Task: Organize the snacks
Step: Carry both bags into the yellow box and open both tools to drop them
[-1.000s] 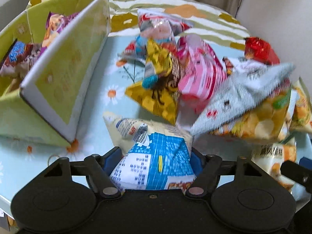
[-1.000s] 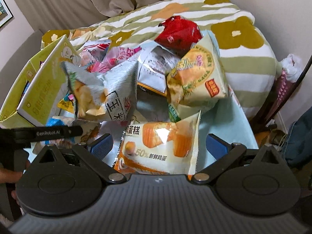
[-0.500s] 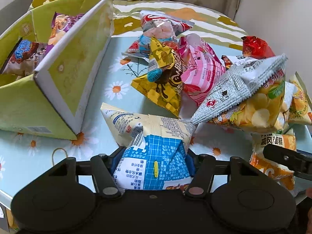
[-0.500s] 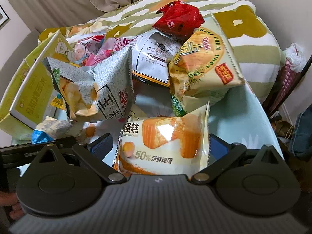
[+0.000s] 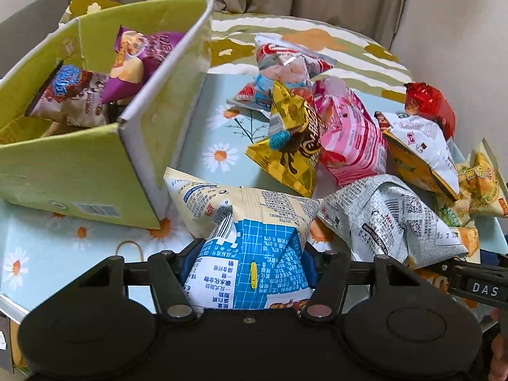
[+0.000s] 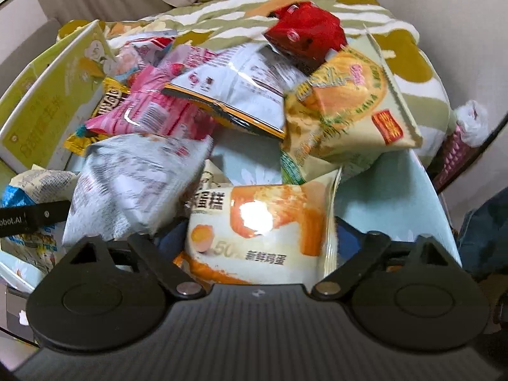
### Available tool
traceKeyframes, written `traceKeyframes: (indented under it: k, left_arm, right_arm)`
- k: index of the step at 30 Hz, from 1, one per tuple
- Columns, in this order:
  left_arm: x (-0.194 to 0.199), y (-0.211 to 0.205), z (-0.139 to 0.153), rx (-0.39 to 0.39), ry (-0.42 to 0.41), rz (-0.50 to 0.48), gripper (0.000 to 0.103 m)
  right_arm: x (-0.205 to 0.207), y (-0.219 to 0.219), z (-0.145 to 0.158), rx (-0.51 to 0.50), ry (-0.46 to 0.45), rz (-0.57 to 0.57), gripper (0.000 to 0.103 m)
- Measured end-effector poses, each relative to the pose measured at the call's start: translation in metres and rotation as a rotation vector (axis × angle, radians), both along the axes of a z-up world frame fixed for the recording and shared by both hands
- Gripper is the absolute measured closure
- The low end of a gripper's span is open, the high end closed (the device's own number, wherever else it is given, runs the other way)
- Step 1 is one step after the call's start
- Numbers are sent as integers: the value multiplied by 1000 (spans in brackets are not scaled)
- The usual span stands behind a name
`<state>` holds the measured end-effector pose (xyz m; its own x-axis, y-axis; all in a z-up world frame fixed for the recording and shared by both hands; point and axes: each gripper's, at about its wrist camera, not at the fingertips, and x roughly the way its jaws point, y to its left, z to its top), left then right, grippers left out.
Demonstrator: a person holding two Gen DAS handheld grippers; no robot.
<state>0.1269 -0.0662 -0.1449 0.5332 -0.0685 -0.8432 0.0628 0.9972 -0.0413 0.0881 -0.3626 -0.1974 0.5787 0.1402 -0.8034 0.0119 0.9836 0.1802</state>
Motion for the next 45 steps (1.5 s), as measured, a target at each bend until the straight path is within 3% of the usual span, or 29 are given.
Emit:
traceKeyframes:
  k: [7,19,29,37,45]
  left_arm:
    - [-8,2,15,-10,-31,-7,38]
    - [-24,6,48,-42,-107,-17,38]
    - [-22,33,88,-68,-205,12,38]
    - [3,90,120,-60,-279,54,38]
    - [45,160,128,-23,-267,98,38]
  right_arm:
    - [-7,1,9,-17,-20,-1,14]
    - [-29,-8,39,-44,-76,-52,14]
    - [-34,-3,90,-49,-197,-55,14]
    - [-11,50,141,23,-309,26,14]
    - [37,144,171,88,-351,138,14]
